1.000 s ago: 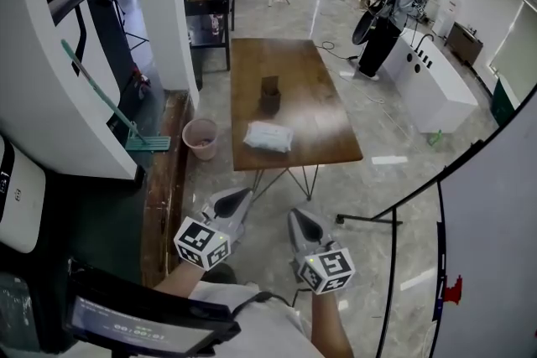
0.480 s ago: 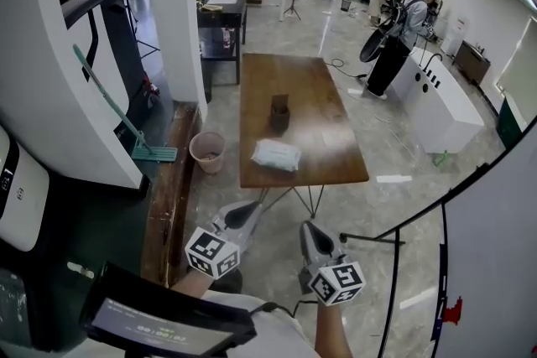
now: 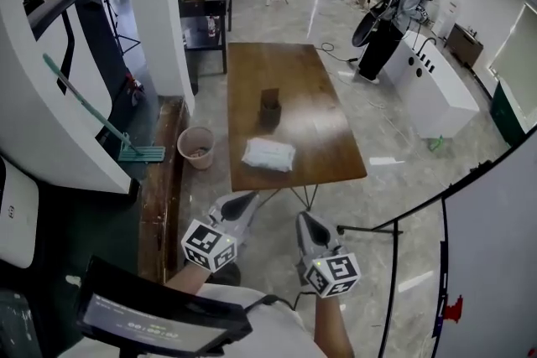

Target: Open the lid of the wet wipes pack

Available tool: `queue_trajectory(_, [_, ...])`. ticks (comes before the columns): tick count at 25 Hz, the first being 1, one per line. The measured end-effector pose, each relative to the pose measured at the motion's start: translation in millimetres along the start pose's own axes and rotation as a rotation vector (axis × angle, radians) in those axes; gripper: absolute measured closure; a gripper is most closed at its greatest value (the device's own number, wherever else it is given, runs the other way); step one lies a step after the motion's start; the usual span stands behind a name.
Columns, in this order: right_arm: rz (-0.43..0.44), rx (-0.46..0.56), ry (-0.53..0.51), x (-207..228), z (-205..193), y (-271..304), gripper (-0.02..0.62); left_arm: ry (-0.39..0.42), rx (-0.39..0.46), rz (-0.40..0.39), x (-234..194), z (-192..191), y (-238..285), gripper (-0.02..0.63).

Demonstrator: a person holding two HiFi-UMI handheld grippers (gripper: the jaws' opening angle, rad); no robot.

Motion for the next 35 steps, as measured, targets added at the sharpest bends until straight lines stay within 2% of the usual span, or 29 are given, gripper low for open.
queue_trajectory(9, [-0.040,-0.001,0.019,24.8,4.5,84.8,0.586,-0.039,-0.017,-0.038,-77.2,0.8,53.6,0.601])
queue_trajectory(19, [-0.091,-0.030,0.000,49.5,9.4,159.5,0.586,-0.023,-0.071,-0.120,-141.9,3.0,106.1,0.601])
queue_trajectory(25, [-0.118,-0.089,-0.021,70.6,-12.8,211.1,0.586,-0.045,-0.093,-0.115,-191.6,-4.0,132.5,0.600])
queue_trajectory(32, [-0.155,-0.127,-0.044,90.7,-32.7,253.8,0.586,-0.053,-0.121,-0.144,-237.0,-16.1,157.3,0.601])
queue_trajectory(35, [-0.143,-0.144,-0.053,95.3,-38.1,264.0,0.586,-0.062,-0.130,-0.142,-243.1,-22.9,163.8,0.600])
Point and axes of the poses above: the fingertips, and each gripper's own axes: y forward along the fingers, x to its right, z out of its top, the point moved 7 cm from there along -y, backward along the fingers, and after that the axes turned 6 degrees about x, right-handed, at the moved point
